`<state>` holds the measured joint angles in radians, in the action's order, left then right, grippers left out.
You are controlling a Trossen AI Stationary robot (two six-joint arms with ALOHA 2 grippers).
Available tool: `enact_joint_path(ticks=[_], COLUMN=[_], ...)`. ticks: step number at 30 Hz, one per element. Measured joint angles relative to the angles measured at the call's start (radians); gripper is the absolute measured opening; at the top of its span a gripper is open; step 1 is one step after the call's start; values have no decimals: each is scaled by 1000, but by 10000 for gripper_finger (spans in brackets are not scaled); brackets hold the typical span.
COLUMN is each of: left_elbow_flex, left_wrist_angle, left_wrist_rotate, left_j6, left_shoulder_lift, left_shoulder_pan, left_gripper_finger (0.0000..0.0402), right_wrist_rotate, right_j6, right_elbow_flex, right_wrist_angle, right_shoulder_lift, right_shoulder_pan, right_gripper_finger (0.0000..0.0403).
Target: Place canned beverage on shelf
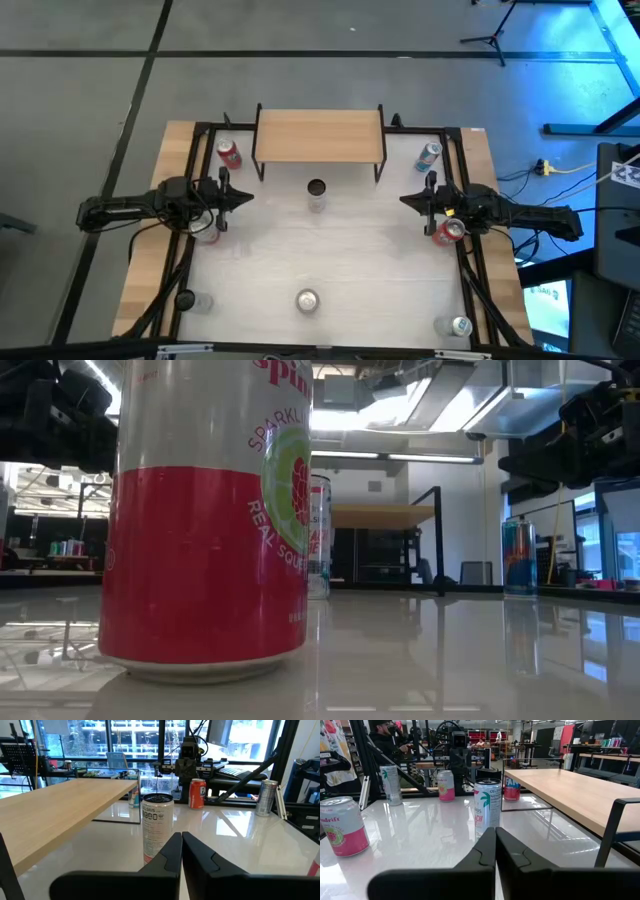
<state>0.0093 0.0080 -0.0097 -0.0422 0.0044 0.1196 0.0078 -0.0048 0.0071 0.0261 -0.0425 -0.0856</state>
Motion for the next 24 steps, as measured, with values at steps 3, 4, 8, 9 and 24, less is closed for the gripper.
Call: enact_joint_path(ticks=[3,4,8,9,24], left_elbow_flex=[0,0,0,0,0], left_wrist_angle=[0,0,0,0,49], left_wrist_rotate=[0,0,0,0,-4], left_j6=[0,0,0,0,45], left_shoulder_lift=[0,0,0,0,0], left_shoulder_pan=[0,0,0,0,0], left_gripper_finger=[5,5,5,5,5], right_wrist_rotate=[0,0,0,0,0], right_j6=[0,0,0,0,0], right_elbow_flex=[0,0,0,0,0], right_wrist_angle=[0,0,0,0,1], right_shoulder_lift=[0,0,0,0,0], right_shoulder_pan=[0,0,0,0,0], right_gripper_finger=[3,3,3,3,3])
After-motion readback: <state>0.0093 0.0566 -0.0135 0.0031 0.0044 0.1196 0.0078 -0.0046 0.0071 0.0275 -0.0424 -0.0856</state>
